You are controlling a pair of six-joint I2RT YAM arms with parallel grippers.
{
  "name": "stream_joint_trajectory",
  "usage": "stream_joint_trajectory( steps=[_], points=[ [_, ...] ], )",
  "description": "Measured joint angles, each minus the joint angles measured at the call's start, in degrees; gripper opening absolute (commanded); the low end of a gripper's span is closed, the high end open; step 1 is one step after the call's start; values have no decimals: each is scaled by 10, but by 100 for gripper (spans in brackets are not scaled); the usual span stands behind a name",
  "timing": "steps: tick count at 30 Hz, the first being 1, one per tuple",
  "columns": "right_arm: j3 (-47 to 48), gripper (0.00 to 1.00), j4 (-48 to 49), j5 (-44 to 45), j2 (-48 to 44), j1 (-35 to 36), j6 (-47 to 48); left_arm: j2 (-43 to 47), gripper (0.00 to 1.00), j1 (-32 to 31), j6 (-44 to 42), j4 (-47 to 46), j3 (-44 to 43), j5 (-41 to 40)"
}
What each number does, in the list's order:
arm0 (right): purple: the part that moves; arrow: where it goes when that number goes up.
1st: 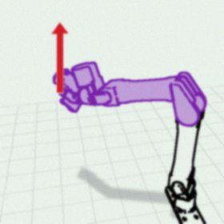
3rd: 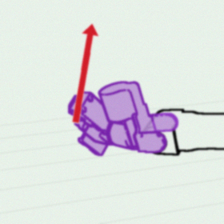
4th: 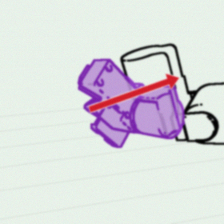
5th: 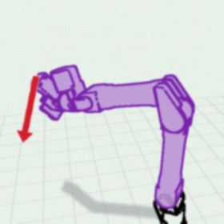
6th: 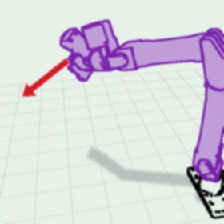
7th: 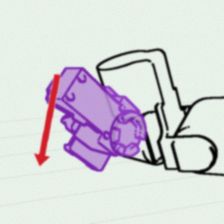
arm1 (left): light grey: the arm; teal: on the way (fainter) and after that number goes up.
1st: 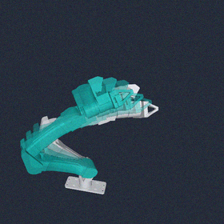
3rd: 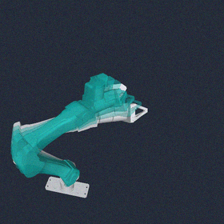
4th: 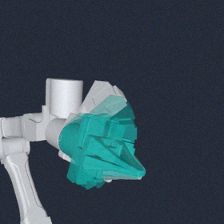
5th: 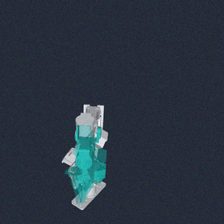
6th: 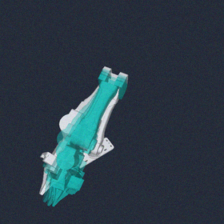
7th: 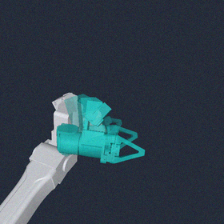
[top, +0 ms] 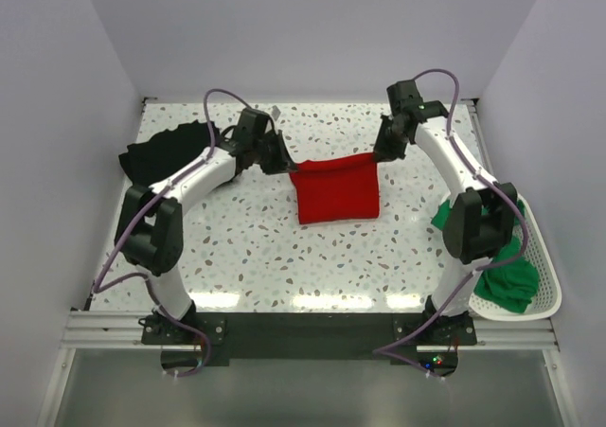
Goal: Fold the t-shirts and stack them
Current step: Fold the tshirt
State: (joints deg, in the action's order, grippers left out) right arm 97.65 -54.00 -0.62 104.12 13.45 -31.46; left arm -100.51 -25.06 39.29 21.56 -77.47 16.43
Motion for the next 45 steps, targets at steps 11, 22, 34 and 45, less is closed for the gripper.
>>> stream_joint_trajectory(
  steps=[11, 22, 34, 45],
  points=[
    [101, 0, -1, 1, 123, -6, 17, -100, 0, 24, -21, -7, -61, 8],
    [176, 67, -18, 5, 202, -10, 29, -156, 66, 31, -35, 7, -104, -20],
    [112, 70, 14, -11, 150, -14, 58, -99, 73, 40, -40, -31, -23, -43],
    [-61, 68, 88, -90, 83, 77, 50, -49, 73, 40, -24, -203, 161, 47]
  ],
)
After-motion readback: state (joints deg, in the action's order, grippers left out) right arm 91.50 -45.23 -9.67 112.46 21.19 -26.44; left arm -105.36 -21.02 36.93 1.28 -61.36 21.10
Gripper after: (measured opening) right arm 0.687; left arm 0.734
